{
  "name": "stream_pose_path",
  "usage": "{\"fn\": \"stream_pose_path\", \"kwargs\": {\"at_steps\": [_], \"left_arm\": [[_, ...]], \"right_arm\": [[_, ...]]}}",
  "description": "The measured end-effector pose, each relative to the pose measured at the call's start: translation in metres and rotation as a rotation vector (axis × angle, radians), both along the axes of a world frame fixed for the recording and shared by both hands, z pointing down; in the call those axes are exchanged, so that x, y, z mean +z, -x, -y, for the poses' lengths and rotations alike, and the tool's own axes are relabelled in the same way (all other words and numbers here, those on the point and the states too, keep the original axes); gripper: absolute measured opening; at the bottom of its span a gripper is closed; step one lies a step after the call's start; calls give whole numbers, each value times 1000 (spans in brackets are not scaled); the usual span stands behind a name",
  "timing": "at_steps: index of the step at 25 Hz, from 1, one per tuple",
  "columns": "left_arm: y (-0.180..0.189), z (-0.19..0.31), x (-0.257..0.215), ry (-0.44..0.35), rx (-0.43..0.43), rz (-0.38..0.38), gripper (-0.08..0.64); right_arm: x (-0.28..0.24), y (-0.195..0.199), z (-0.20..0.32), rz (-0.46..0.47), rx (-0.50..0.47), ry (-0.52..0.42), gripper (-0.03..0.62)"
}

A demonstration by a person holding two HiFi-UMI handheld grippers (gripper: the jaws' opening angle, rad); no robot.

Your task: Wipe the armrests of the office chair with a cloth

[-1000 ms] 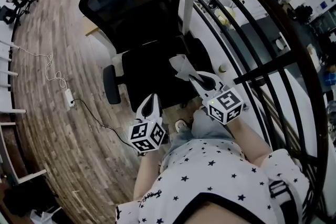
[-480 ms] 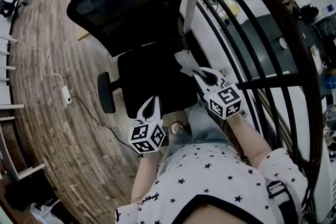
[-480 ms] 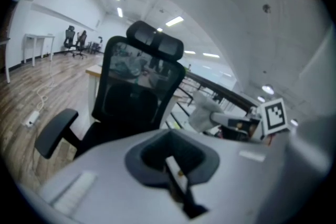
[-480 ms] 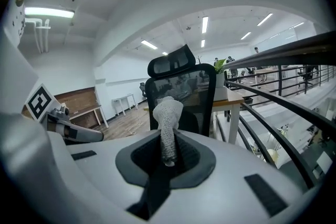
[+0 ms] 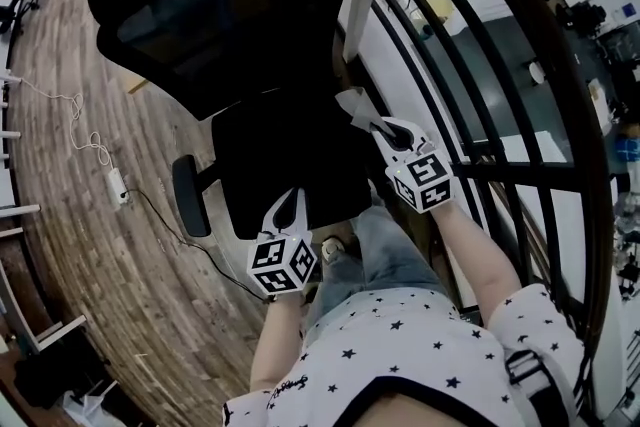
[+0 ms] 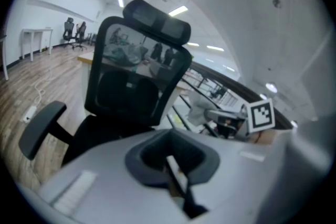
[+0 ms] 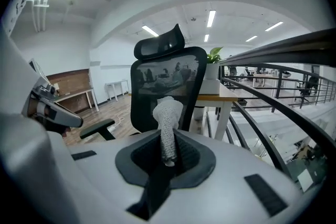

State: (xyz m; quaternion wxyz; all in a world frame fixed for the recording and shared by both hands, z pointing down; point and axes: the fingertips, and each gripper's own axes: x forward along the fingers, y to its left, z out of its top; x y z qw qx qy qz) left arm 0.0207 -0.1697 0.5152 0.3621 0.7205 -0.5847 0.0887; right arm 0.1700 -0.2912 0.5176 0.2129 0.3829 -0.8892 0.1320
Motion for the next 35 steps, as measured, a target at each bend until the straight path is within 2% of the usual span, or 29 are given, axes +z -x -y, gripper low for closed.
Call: {"fn": "stream_pose_path", "kwargs": {"at_steps": [6, 12, 20, 25, 31, 35], "left_arm": [[-13, 16, 8, 25, 28, -12, 6], [-22, 28, 19, 56, 36, -26, 6], [-30, 34, 28, 73, 38, -24, 6], [-37, 30, 31, 90, 41, -31, 6], [-41, 24, 34, 100, 44, -29, 6], [-41, 23, 33, 98, 39, -33, 6]], "right_arm": [[31, -14, 37, -93, 8, -1, 35], [64, -21, 70, -218, -28, -27, 35], [112, -17, 89, -427, -142, -49, 35], [144, -19, 82, -528, -202, -16, 35], [166, -15, 66, -563, -276, 50, 35], [177, -15, 58, -554, -266, 105, 35]]}}
